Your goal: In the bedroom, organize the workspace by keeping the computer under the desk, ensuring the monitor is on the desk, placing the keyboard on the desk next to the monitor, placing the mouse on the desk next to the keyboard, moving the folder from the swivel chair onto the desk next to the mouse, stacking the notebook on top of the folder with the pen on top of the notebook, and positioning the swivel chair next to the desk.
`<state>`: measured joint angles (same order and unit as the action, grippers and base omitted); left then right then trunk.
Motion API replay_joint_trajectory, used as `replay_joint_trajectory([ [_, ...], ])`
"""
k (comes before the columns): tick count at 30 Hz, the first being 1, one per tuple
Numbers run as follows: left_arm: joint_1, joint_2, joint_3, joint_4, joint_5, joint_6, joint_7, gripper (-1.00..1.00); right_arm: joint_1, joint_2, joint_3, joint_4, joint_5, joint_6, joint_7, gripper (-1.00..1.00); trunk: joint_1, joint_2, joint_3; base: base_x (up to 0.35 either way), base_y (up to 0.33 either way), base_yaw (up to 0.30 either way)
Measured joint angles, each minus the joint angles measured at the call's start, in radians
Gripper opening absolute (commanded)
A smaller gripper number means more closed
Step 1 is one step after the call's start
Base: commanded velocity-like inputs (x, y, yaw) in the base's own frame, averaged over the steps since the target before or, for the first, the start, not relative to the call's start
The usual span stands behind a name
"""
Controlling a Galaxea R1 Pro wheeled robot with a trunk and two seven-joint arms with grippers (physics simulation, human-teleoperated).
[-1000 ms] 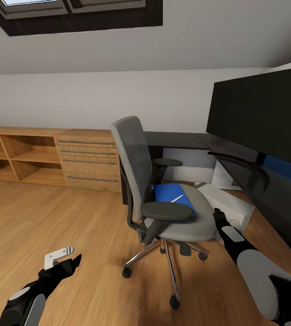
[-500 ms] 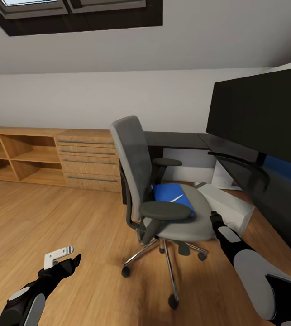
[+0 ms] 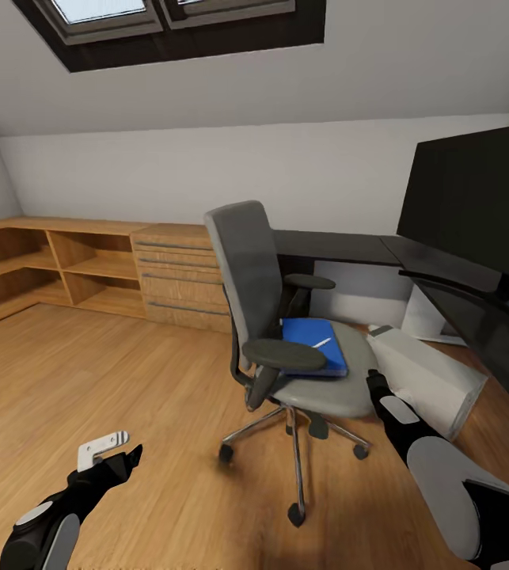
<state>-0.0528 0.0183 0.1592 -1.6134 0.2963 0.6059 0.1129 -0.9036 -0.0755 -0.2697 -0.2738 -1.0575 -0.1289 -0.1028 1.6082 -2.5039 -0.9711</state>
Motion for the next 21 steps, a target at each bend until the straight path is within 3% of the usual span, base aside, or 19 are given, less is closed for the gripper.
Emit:
replay_joint_trajectory([
  [9, 0.0, 0.0, 0.0, 0.001, 0.0, 0.0, 0.001, 1.0, 0.0, 0.01, 0.001, -0.001, 0.004, -0.001, 0.0, 1.0, 0.0, 0.0, 0.0, 0.0, 0.0, 0.264],
  [21, 0.0, 0.0, -0.008, 0.005, 0.0, 0.0, 0.003, 1.0, 0.0, 0.013, 0.002, -0.006, -0.001, -0.001, 0.047, 1.0, 0.0, 0.0, 0.0, 0.0, 0.0, 0.031],
])
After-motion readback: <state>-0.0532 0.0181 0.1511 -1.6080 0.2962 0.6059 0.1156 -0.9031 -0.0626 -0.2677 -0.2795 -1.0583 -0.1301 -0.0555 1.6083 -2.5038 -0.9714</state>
